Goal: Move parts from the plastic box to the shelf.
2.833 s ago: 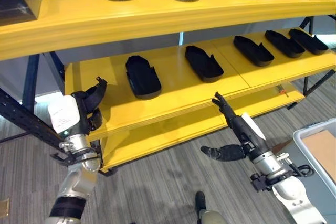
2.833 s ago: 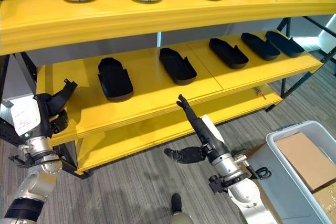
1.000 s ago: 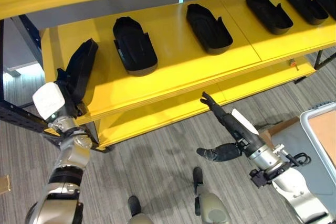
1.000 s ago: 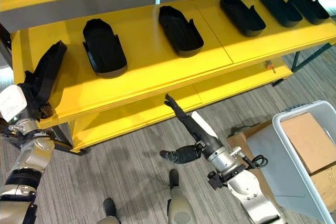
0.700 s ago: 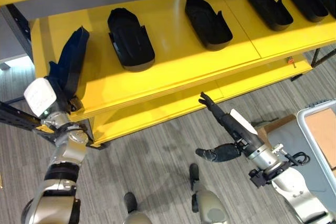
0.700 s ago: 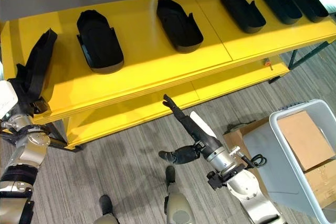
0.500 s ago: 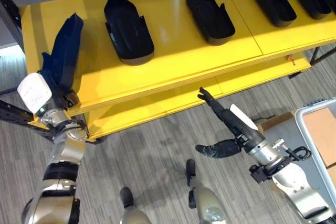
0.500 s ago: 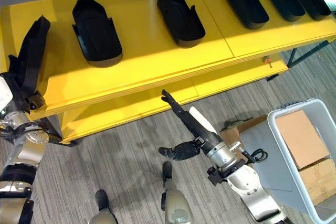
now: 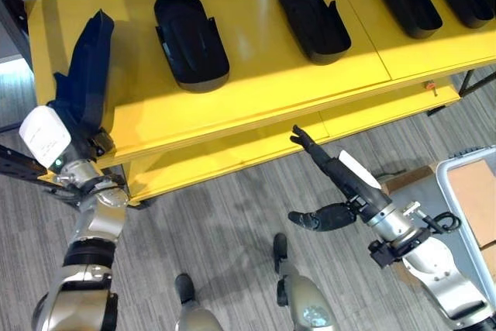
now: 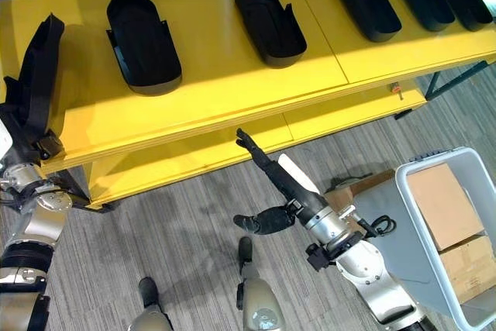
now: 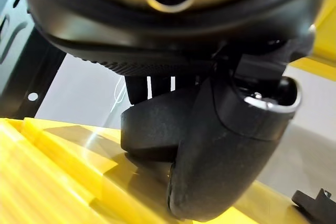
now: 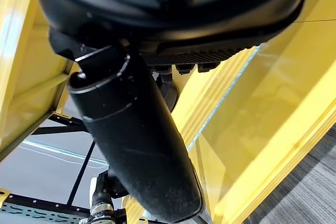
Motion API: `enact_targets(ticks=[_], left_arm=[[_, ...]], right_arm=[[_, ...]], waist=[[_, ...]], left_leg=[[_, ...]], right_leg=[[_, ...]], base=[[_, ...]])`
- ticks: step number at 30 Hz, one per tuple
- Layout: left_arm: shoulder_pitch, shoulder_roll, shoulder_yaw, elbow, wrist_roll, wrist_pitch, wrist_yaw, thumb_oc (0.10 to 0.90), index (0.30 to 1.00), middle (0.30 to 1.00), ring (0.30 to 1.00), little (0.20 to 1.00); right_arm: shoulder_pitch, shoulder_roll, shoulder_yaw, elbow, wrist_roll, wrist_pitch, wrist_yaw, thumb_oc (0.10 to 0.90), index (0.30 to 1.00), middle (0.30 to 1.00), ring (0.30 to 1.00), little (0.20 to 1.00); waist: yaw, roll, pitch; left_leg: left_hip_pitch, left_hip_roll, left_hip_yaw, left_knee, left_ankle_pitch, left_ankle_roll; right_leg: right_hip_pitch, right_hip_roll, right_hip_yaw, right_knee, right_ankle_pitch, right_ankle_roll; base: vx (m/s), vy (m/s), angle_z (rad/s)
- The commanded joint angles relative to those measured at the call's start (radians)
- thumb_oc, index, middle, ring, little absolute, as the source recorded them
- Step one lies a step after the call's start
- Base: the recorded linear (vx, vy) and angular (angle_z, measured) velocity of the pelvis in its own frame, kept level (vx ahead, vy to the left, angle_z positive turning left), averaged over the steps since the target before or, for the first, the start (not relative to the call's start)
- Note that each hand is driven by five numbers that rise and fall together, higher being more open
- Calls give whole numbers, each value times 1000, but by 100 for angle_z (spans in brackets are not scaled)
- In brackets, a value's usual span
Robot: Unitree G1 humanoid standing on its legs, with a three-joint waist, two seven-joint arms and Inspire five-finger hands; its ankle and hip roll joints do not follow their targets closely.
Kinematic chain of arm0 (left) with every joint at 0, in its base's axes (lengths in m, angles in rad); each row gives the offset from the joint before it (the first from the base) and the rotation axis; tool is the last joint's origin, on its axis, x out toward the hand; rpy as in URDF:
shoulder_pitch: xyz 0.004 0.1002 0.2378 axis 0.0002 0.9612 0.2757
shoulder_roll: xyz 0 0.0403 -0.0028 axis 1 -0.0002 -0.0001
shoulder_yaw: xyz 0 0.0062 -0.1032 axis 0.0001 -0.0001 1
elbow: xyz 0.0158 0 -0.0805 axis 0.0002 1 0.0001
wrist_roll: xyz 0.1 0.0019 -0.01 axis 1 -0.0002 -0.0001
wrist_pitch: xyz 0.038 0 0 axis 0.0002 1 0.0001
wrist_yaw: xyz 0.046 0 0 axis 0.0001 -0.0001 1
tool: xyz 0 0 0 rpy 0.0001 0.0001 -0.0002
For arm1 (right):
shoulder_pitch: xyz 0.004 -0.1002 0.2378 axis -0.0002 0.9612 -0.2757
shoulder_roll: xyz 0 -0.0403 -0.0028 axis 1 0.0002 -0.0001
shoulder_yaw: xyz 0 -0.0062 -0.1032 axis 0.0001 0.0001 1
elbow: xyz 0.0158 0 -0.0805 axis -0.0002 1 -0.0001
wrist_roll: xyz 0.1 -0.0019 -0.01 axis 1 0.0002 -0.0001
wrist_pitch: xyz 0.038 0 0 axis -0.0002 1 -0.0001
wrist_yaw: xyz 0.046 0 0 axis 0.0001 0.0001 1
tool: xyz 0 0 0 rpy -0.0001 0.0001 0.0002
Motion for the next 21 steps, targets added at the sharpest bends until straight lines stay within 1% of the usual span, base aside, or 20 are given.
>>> enact_targets(ticks=[1, 13, 18, 21], left_arm=[[-35, 147, 81, -45, 19, -15, 96, 400, 300, 300, 300, 300], [-10, 198, 134, -59, 21, -12, 113, 400, 300, 300, 300, 300], [-16, 217, 126, -28, 25, -8, 103, 400, 300, 300, 300, 300], [-29, 233, 102, 7, 27, -6, 90, 400, 300, 300, 300, 300]], right_arm=[[-36, -17, -27, -145, 68, -113, -43, 900, 1000, 1000, 1000, 1000], [-29, -21, -33, -139, 81, -112, -31, 900, 1000, 1000, 1000, 1000], [-27, -25, -31, -139, 83, -109, -23, 900, 1000, 1000, 1000, 1000], [-29, -28, -31, -139, 83, -110, -23, 900, 1000, 1000, 1000, 1000]], waist=[[-5, -23, -71], [-1, 5, -95], [-4, 14, -101], [-7, 18, -102]], left_leg=[[-91, 31, -19, 129, -3, 15], [-108, 32, -35, 140, -6, 12], [-117, 31, -38, 143, -6, 12], [-121, 32, -39, 146, -5, 12]], right_leg=[[31, -90, -13, 140, -152, 64], [23, -89, -16, 153, -161, 62], [17, -90, -17, 154, -161, 63], [13, -91, -16, 156, -160, 63]], base=[[0, 0, 0], [0, 0, 0], [0, 0, 0], [0, 0, 0]])
